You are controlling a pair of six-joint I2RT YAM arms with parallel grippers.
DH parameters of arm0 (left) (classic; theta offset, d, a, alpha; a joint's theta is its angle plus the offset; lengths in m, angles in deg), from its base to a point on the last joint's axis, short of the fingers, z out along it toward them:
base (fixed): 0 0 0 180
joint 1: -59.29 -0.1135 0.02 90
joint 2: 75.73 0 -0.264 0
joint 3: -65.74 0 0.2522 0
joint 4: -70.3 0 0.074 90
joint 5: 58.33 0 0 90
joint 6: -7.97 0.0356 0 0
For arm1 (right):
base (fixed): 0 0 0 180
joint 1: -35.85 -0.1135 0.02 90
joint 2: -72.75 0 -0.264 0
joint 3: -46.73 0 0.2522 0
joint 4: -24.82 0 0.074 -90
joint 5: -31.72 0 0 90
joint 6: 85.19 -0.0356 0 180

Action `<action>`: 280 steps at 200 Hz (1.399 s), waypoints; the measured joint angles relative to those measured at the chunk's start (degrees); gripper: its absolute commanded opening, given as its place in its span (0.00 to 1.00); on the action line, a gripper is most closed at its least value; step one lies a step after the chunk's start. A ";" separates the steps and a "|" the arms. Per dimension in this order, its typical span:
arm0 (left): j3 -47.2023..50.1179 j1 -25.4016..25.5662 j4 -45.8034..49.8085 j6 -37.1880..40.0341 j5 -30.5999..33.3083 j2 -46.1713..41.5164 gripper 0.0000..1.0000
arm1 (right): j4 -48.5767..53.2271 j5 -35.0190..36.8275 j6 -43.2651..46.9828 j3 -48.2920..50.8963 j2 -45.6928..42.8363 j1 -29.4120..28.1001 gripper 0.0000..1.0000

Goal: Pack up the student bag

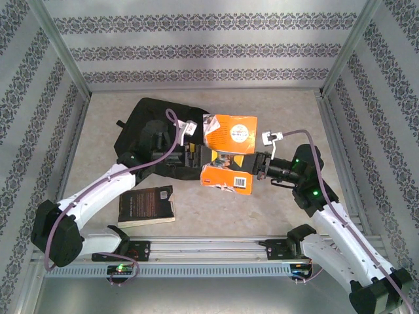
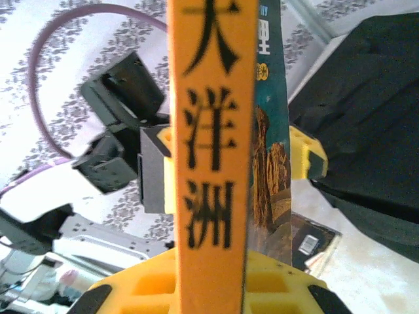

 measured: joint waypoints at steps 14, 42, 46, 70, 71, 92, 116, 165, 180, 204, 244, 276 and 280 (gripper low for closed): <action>2.54 -0.50 -7.82 -4.44 -3.85 0.02 0.92 | -1.31 -1.51 -1.01 -0.22 0.15 -0.26 0.00; 4.98 -1.09 -25.07 -15.23 -9.53 2.03 0.73 | -2.93 -3.08 -2.16 -0.33 0.22 -0.46 0.00; 5.14 -1.16 -27.71 -17.11 -10.08 2.60 0.70 | -2.89 -3.13 -2.14 -0.33 0.22 -0.46 0.00; 5.86 -1.20 -39.63 -24.76 -12.15 5.03 0.45 | -2.84 -3.04 -2.14 -0.33 0.26 -0.46 0.00; 5.92 -1.20 -40.28 -25.49 -12.17 5.16 0.44 | -2.84 -3.04 -2.14 -0.33 0.26 -0.46 0.00; 6.21 -1.20 -47.39 -30.40 -13.27 6.23 0.24 | -2.80 -2.58 -2.16 -0.33 0.26 -0.46 0.00; 6.56 -1.20 -52.35 -33.16 -13.86 6.43 0.04 | -2.64 -1.99 -2.14 -0.33 0.22 -0.13 0.00; 8.48 -1.38 -56.13 -35.36 -11.26 6.80 0.00 | -2.86 0.46 -3.19 -0.31 -0.02 0.42 0.61; 9.44 -1.53 -57.35 -35.98 -7.72 6.82 0.00 | -4.98 3.41 -4.72 0.17 -0.44 -0.07 0.76; 10.03 -1.57 -58.82 -36.46 -0.52 6.80 0.00 | -11.67 8.85 -8.07 3.63 -1.31 -3.37 0.83; 10.40 -1.57 -57.57 -35.89 9.64 4.52 0.00 | -21.90 20.00 -13.09 9.03 -1.09 -8.28 0.94; 9.70 -1.57 -57.53 -35.39 16.31 3.50 0.00 | -25.97 27.65 -15.08 10.73 0.07 -12.07 0.94; 9.66 -1.57 -57.53 -35.39 16.81 3.52 0.00 | -26.40 28.37 -15.28 10.73 0.37 -12.09 0.93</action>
